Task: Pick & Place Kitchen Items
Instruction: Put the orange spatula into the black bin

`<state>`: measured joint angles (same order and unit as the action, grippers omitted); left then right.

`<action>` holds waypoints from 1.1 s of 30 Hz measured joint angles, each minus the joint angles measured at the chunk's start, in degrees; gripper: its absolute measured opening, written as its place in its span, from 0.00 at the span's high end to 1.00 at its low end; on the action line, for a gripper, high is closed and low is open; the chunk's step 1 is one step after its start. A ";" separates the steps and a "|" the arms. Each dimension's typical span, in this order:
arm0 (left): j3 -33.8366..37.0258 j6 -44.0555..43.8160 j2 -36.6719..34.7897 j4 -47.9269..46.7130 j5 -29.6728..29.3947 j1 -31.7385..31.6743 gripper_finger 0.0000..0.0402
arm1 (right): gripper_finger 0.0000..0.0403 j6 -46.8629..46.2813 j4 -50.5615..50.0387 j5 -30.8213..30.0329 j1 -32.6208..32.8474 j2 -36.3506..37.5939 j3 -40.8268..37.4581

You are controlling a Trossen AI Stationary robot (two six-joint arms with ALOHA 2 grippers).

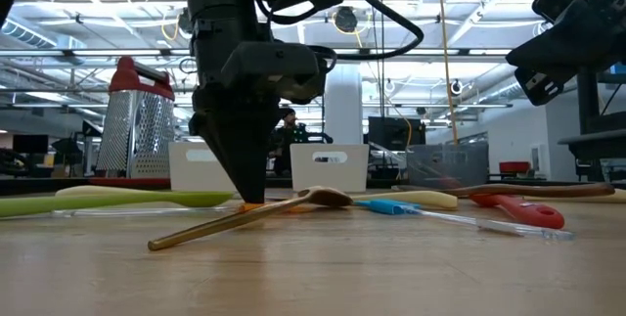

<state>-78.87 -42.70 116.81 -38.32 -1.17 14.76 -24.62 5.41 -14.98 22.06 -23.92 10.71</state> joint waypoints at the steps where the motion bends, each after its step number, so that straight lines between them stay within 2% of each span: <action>1: 0.00 -0.04 0.00 -0.03 -0.12 0.00 0.98 | 1.00 0.00 0.00 0.00 0.02 0.00 0.00; 5: 0.00 -0.12 0.02 -0.14 -0.26 0.00 0.90 | 1.00 -0.15 0.00 0.00 0.02 0.00 0.01; 10: 0.13 -0.73 -1.09 -1.27 -1.14 -0.02 0.71 | 1.00 -0.15 -0.02 0.02 0.00 0.01 -0.01; 15: 0.19 -4.90 -4.31 -3.17 2.24 0.47 0.59 | 1.00 -0.08 -0.04 0.04 0.02 0.00 -0.01; 22: 0.13 -8.65 -4.87 -4.24 3.21 4.08 0.60 | 1.00 0.25 -0.17 0.02 0.02 0.02 -0.01; 28: 0.11 -11.77 -4.36 -8.56 1.36 6.48 0.64 | 1.00 0.46 -0.40 0.00 0.00 0.02 -0.01; 33: 0.04 -11.82 -3.78 -8.13 -0.48 7.03 0.63 | 1.00 1.29 -0.50 -0.09 0.02 0.01 -0.01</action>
<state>-78.83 -54.52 113.03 -46.45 -1.65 21.79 -23.33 4.91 -15.07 22.09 -23.91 10.70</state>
